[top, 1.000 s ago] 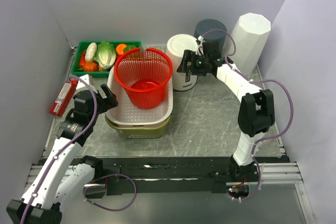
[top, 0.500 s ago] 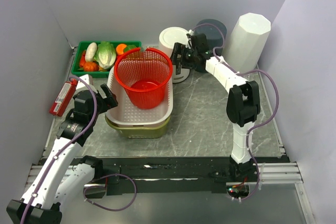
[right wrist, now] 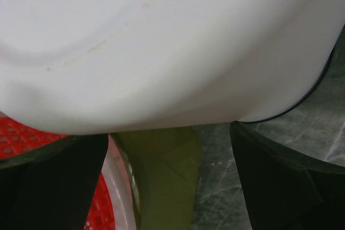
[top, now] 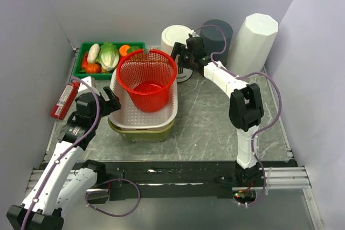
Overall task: Turn the large container upside down
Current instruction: Move the container to the center of the board.
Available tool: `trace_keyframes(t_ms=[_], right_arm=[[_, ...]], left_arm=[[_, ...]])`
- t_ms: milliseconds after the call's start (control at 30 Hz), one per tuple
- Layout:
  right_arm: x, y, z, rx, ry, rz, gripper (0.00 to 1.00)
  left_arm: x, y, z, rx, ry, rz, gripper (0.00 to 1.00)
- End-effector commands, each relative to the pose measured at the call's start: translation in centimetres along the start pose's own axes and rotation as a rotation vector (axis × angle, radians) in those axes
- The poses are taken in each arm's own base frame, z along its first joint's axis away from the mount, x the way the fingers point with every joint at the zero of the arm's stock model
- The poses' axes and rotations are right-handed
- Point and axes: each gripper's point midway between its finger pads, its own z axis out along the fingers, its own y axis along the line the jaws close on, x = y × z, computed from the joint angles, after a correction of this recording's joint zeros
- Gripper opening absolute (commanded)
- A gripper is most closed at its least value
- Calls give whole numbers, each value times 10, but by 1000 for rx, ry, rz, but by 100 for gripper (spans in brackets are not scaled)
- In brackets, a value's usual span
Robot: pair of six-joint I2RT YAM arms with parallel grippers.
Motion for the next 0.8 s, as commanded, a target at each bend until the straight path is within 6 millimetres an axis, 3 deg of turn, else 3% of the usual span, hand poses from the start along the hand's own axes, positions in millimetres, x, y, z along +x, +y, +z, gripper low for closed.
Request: trace_keyframes(t_ms=[0, 33, 67, 367, 500, 533, 567, 667, 733, 767], right_arm=[[-49, 14, 4, 5, -178, 5, 100], [-41, 8, 11, 29, -148, 16, 100], [-56, 16, 8, 22, -176, 19, 100], [-70, 24, 23, 66, -259, -26, 100], [-76, 13, 20, 195, -319, -67, 100], [-76, 1, 25, 261, -331, -70, 100], [-86, 10, 22, 260, -356, -78, 100], [-81, 11, 30, 282, -350, -137, 100], [-88, 14, 23, 285, -389, -155, 100], [-78, 6, 27, 312, -379, -165, 100]], left_arm=[[-15, -6, -2, 25, -54, -9, 96], [-14, -6, -1, 23, -51, -7, 96], [-15, -6, -1, 21, -51, -8, 96], [-16, -4, -3, 16, -61, -11, 96], [-15, -5, -2, 18, -55, -8, 96], [-14, -5, -1, 20, -52, -9, 96], [-14, -5, -1, 21, -51, -6, 96], [-14, -5, -2, 17, -50, -8, 96], [-15, -4, -2, 12, -56, -9, 96], [-16, -3, -2, 8, -59, -10, 96]])
